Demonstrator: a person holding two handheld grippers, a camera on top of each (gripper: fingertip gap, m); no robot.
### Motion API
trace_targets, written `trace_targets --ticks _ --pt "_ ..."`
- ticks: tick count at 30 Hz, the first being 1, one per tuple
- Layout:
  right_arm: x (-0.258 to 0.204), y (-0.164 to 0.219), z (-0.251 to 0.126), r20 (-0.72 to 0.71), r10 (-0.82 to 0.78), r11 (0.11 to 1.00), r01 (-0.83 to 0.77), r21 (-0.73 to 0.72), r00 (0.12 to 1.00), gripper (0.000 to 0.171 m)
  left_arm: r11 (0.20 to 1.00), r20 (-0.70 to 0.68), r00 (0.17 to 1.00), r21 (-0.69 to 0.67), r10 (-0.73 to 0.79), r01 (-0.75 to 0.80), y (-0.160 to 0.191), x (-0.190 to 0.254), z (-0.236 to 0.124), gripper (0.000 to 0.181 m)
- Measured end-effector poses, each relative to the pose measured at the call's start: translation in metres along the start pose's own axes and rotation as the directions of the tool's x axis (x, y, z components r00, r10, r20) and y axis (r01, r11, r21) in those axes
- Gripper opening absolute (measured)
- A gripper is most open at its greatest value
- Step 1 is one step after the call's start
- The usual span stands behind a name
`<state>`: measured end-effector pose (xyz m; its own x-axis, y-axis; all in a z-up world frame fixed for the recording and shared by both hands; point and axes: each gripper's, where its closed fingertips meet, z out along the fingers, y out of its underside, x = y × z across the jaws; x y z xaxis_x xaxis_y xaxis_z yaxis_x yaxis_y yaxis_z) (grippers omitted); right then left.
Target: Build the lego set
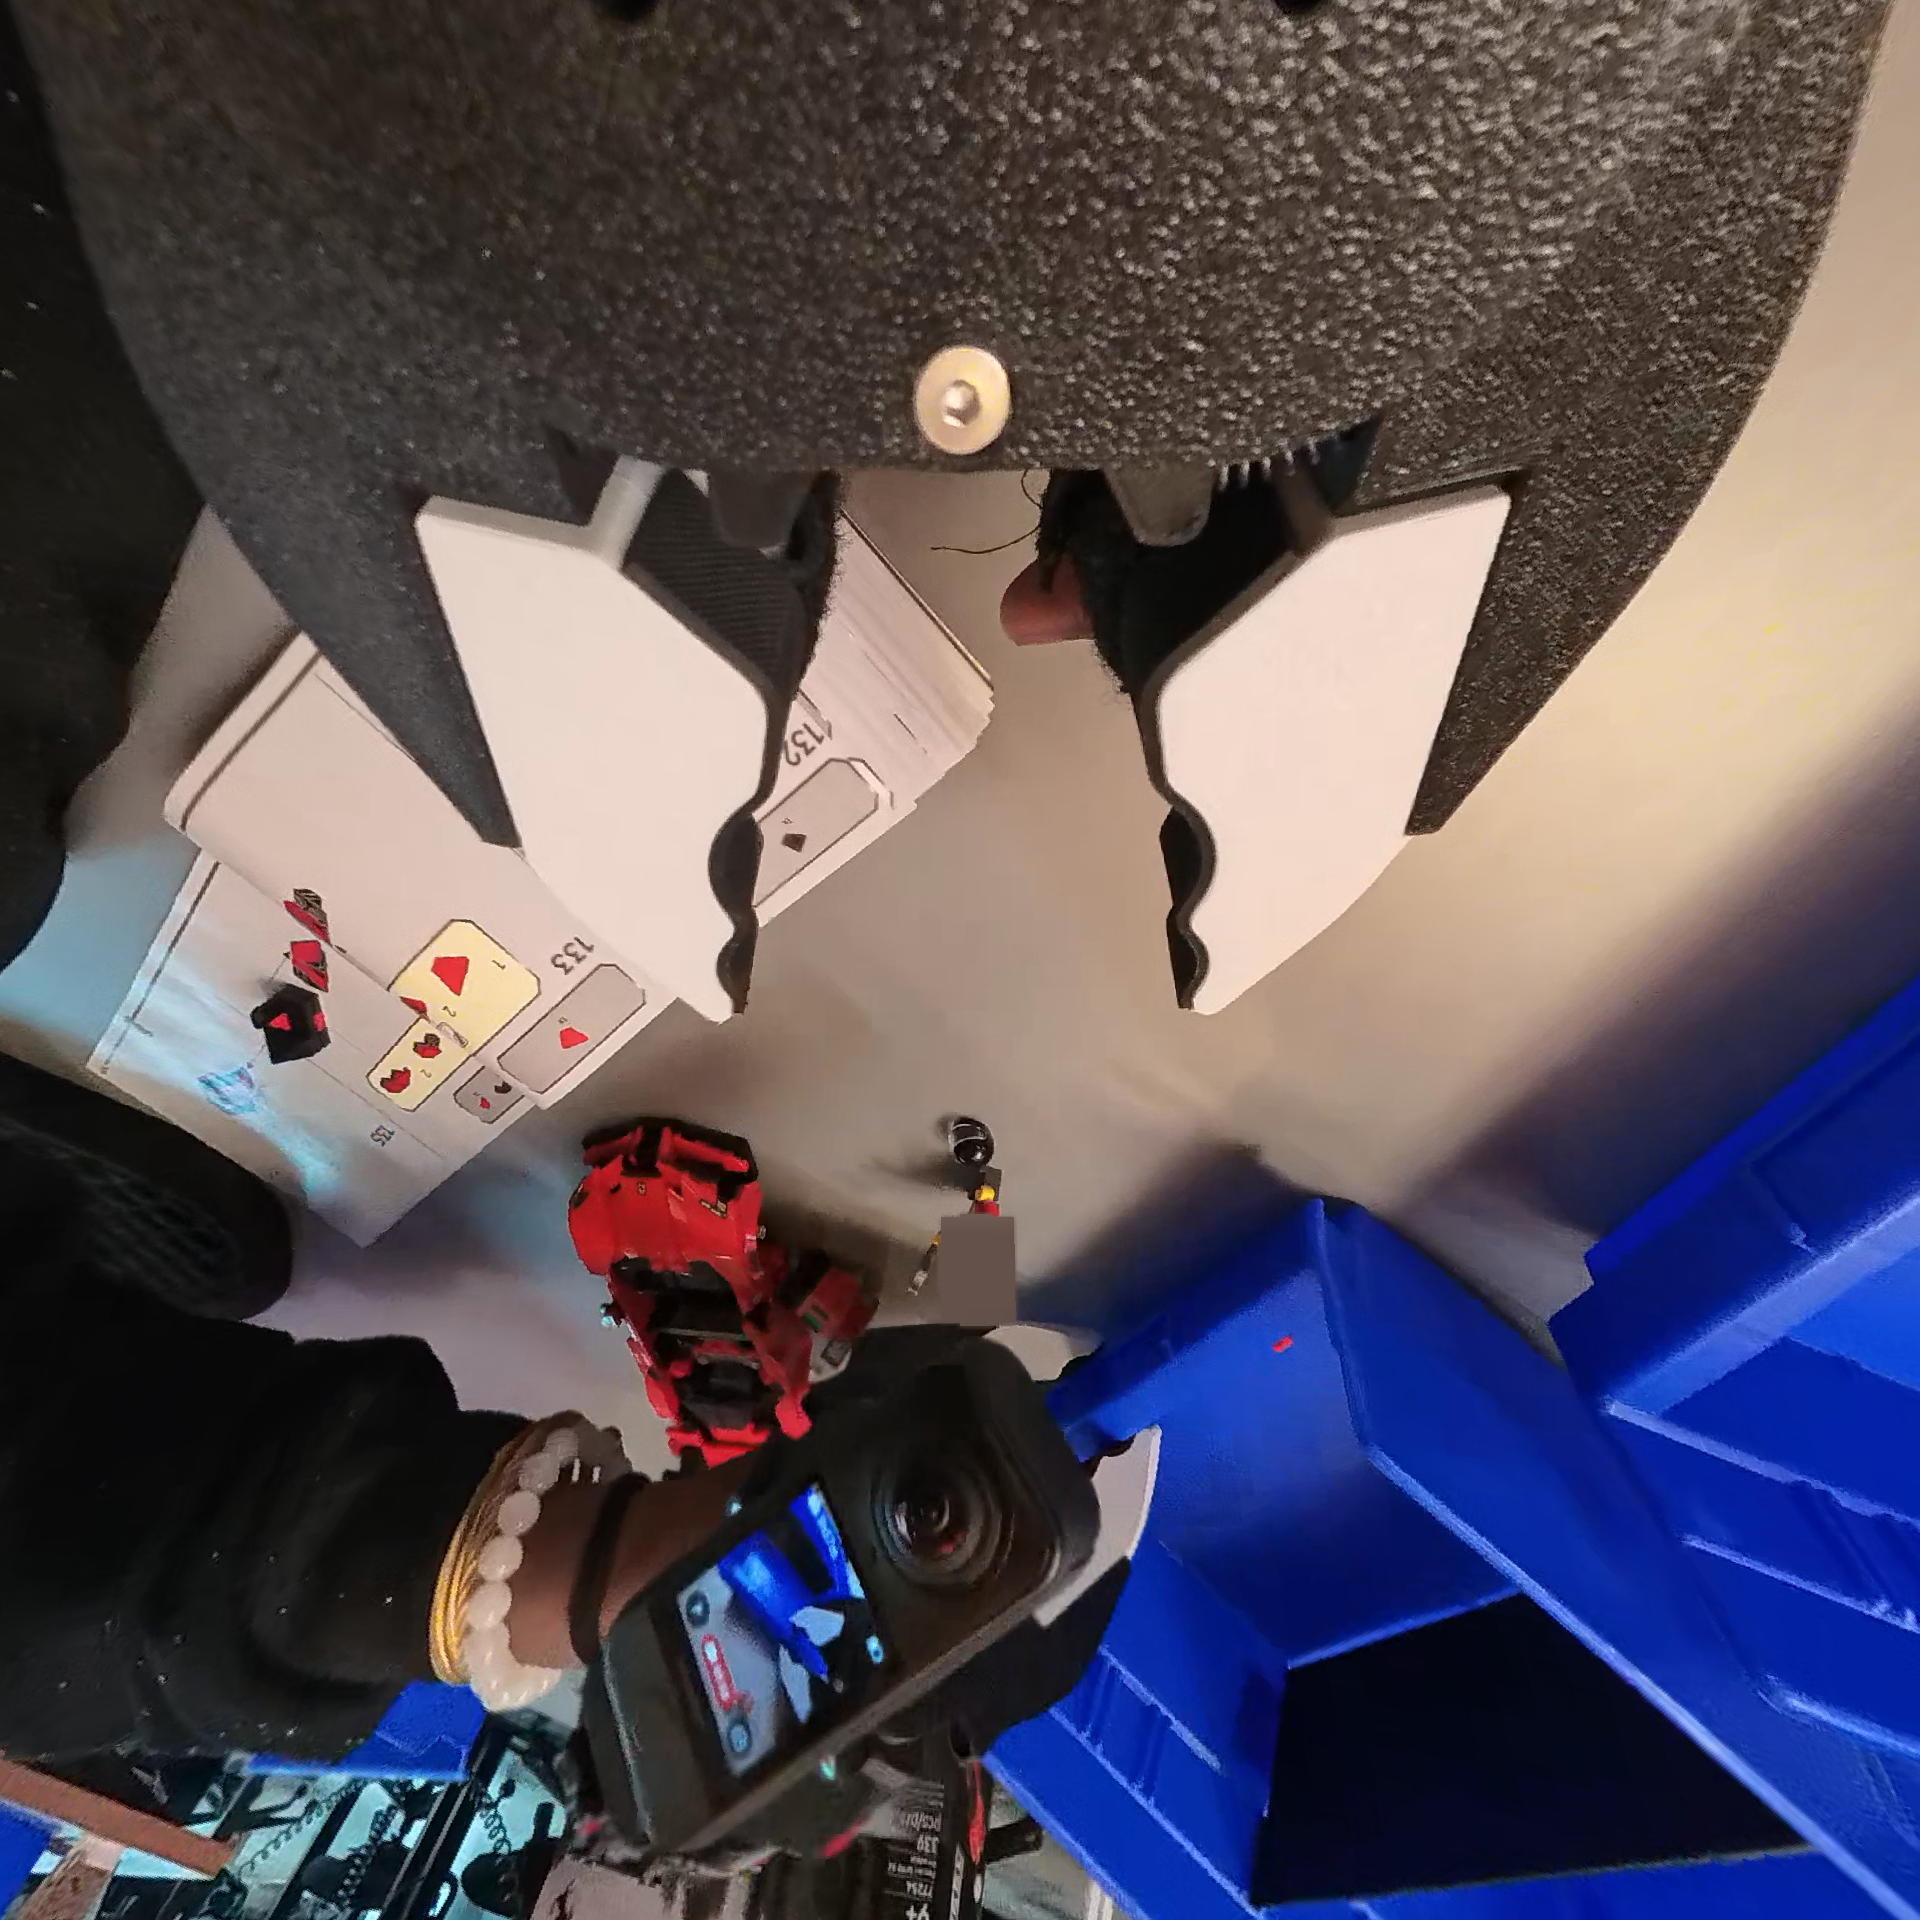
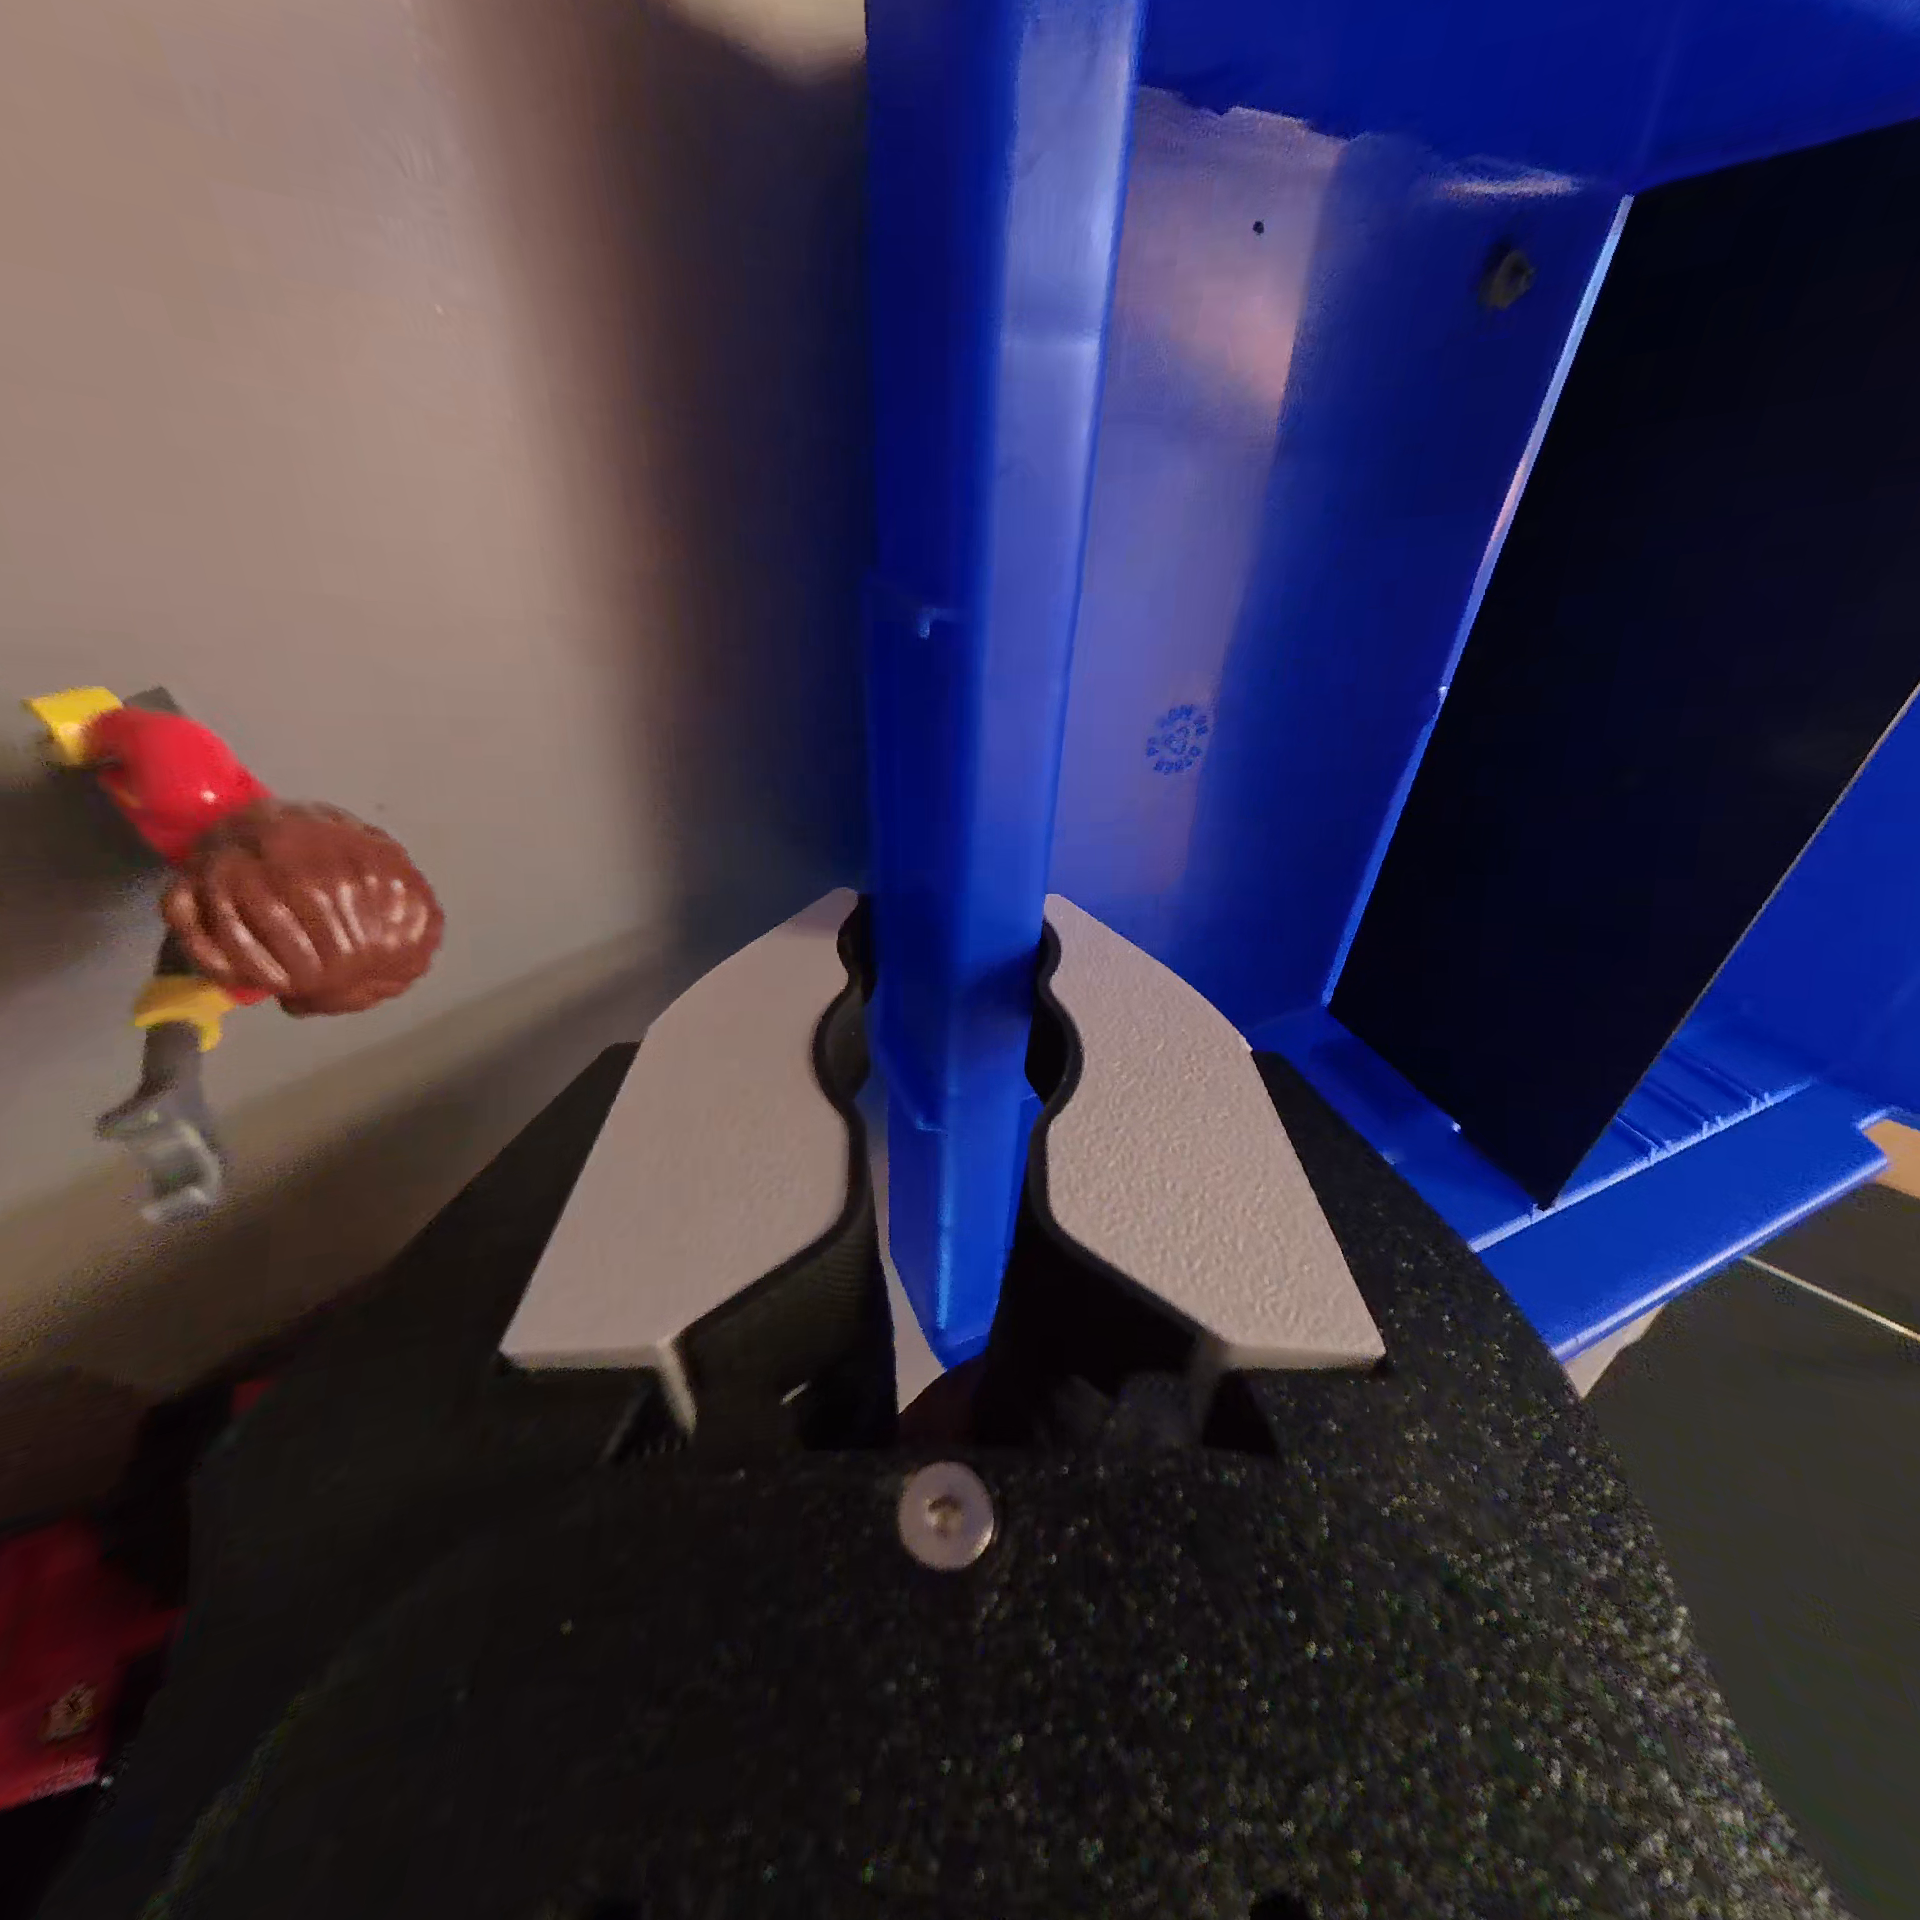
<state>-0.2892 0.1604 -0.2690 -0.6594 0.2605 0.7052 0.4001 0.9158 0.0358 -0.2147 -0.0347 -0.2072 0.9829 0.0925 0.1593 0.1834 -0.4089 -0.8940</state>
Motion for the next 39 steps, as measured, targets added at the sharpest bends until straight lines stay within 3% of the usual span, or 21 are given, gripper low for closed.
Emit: trace_targets --ticks 13,30,39 --pt "-0.005 -0.002 -0.004 -0.128 0.027 0.999 -0.030 -0.015 0.991 0.027 1.000 0.013 1.000 -0.004 -0.009 0.009 0.002 -0.005 0.005 0.070" --pt "-0.006 -0.003 -0.004 -0.123 0.020 0.998 -0.013 0.059 0.992 0.028 1.000 0.024 0.999 0.004 -0.021 0.021 0.004 -0.012 0.005 0.067" --pt "-0.004 -0.002 -0.004 0.024 0.022 0.999 -0.023 0.047 0.999 0.028 0.973 0.241 0.947 -0.141 0.212 -0.182 -0.022 -0.079 -0.036 0.064"
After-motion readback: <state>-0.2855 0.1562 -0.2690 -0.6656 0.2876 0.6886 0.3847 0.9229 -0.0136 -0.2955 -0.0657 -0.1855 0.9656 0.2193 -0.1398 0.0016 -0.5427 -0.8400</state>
